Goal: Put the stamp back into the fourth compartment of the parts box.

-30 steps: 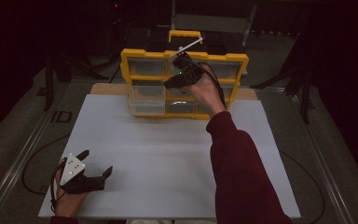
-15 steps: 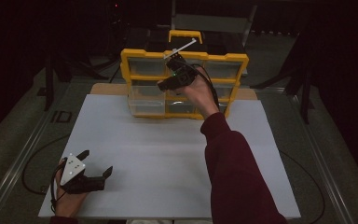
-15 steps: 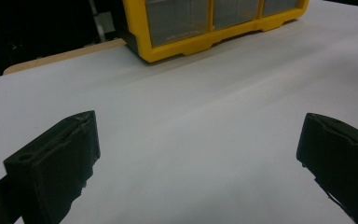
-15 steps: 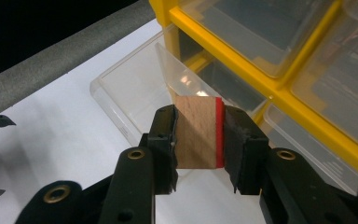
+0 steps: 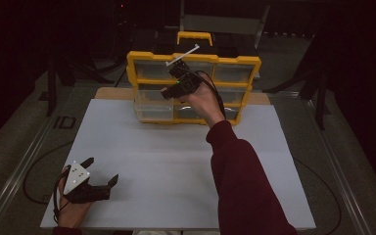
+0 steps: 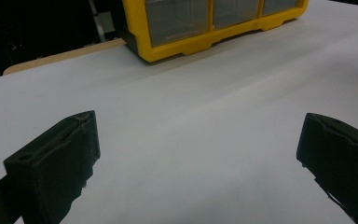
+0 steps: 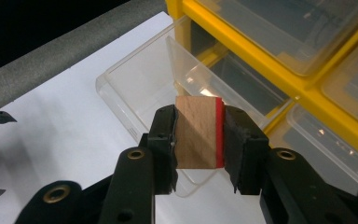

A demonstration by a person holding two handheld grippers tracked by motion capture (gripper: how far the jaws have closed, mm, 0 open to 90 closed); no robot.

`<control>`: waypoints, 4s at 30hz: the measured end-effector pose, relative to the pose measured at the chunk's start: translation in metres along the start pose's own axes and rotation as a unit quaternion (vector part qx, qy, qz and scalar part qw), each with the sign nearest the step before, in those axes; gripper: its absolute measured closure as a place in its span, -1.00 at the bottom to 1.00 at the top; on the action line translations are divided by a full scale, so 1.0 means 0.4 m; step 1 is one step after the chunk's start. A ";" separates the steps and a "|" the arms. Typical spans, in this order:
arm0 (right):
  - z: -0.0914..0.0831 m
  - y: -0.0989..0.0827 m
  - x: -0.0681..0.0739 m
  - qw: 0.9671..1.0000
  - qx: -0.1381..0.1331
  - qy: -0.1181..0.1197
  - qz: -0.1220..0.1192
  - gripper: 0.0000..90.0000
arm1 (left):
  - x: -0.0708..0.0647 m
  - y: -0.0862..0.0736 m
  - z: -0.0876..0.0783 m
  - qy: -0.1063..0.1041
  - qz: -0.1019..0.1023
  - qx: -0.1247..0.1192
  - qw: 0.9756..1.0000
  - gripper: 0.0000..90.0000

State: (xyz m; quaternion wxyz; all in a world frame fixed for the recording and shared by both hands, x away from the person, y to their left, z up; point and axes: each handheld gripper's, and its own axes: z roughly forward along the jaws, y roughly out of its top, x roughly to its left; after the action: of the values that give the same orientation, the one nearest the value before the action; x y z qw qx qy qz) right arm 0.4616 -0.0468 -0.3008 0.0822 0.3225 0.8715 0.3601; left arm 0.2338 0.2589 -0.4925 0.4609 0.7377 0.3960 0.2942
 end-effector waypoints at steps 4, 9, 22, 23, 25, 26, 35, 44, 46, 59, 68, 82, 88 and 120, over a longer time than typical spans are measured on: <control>0.014 -0.003 0.005 1.000 0.004 -0.001 -0.002 0.46 | 0.000 0.000 0.000 0.000 0.000 0.000 1.000 -1.00; 0.022 -0.005 0.009 1.000 0.008 0.000 0.003 0.46 | 0.000 0.000 0.000 0.000 0.000 0.000 1.000 -1.00; 0.047 -0.011 0.018 1.000 0.016 -0.007 -0.006 0.46 | 0.000 0.000 0.000 -0.001 0.001 0.001 1.000 -1.00; 0.047 -0.011 0.018 1.000 0.016 -0.007 -0.006 0.46 | 0.000 0.000 0.000 -0.001 0.001 0.001 1.000 -1.00; 0.050 -0.012 0.017 1.000 0.016 -0.011 -0.004 0.46 | 0.000 0.000 0.000 0.000 0.001 0.001 1.000 -1.00; 0.051 -0.012 0.016 1.000 0.016 -0.012 -0.003 0.45 | 0.000 0.000 0.000 0.000 0.001 0.001 1.000 -1.00; 0.056 -0.013 0.014 1.000 0.011 -0.023 0.009 0.45 | -0.001 0.000 0.002 0.000 0.001 0.003 1.000 -1.00; 0.062 -0.012 0.012 0.999 0.011 -0.027 0.015 0.38 | -0.001 0.000 0.002 -0.001 0.000 0.002 1.000 -1.00; 0.063 -0.012 0.010 1.000 0.006 -0.022 0.015 0.16 | 0.000 0.000 0.001 -0.001 0.000 0.002 1.000 -1.00; 0.053 -0.022 -0.015 0.999 -0.007 -0.022 0.038 -0.67 | 0.001 -0.001 0.001 0.000 0.000 0.001 1.000 -1.00; 0.021 -0.056 -0.053 0.997 -0.032 -0.045 0.054 -0.79 | -0.001 -0.001 0.001 0.001 0.002 0.002 1.000 -1.00; -0.022 -0.220 -0.160 0.990 -0.045 -0.090 0.096 -0.80 | -0.001 -0.001 0.002 0.001 0.002 0.002 1.000 -1.00; -0.071 -0.358 -0.199 0.983 -0.068 -0.103 0.133 -0.80 | -0.006 0.000 0.005 0.000 0.002 0.003 1.000 -1.00; -0.192 -0.875 -0.011 0.965 -0.205 -0.128 0.101 -0.75 | 0.023 -0.002 -0.020 0.000 -0.017 -0.018 1.000 -1.00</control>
State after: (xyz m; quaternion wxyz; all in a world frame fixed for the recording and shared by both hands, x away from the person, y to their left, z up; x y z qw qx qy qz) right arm 0.2601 -0.2799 -0.4838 0.2205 0.4280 0.7244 0.4934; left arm 0.2321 0.2706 -0.4895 0.4789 0.7225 0.4034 0.2932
